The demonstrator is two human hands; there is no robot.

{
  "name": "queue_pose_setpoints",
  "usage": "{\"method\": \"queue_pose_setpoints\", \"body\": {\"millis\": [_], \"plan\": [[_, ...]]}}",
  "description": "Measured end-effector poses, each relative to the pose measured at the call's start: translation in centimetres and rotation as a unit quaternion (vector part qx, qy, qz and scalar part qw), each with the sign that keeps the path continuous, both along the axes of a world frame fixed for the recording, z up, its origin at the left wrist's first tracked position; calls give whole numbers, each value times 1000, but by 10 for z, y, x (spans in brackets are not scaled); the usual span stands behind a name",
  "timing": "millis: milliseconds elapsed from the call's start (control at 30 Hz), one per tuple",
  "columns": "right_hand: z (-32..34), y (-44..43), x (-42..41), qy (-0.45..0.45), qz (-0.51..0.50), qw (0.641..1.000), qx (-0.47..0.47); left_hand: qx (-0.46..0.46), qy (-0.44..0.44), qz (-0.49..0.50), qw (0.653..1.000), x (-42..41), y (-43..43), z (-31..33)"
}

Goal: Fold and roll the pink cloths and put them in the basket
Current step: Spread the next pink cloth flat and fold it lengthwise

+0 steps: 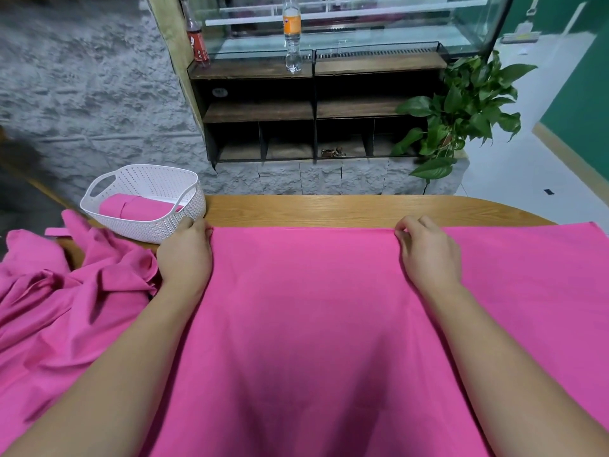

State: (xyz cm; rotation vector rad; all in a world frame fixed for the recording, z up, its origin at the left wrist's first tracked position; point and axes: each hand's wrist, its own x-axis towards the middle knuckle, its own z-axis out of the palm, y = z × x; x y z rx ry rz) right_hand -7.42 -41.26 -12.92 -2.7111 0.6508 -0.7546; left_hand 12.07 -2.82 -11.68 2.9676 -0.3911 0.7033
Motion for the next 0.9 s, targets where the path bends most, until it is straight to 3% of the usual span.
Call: {"method": "queue_pose_setpoints", "body": {"millis": [167, 400, 733, 900], "plan": [[-2, -1, 1, 4, -2, 1000, -3, 12, -14, -25, 1000, -1, -2, 2], [-1, 0, 1, 4, -2, 1000, 2, -54, -24, -76, 995, -3, -26, 2], [0, 0, 1, 2, 5, 1000, 3, -170, 77, -214, 959, -46, -148, 8], [-1, -1, 1, 13, -6, 1000, 4, -174, 121, -288, 934, -57, -204, 6]]}}
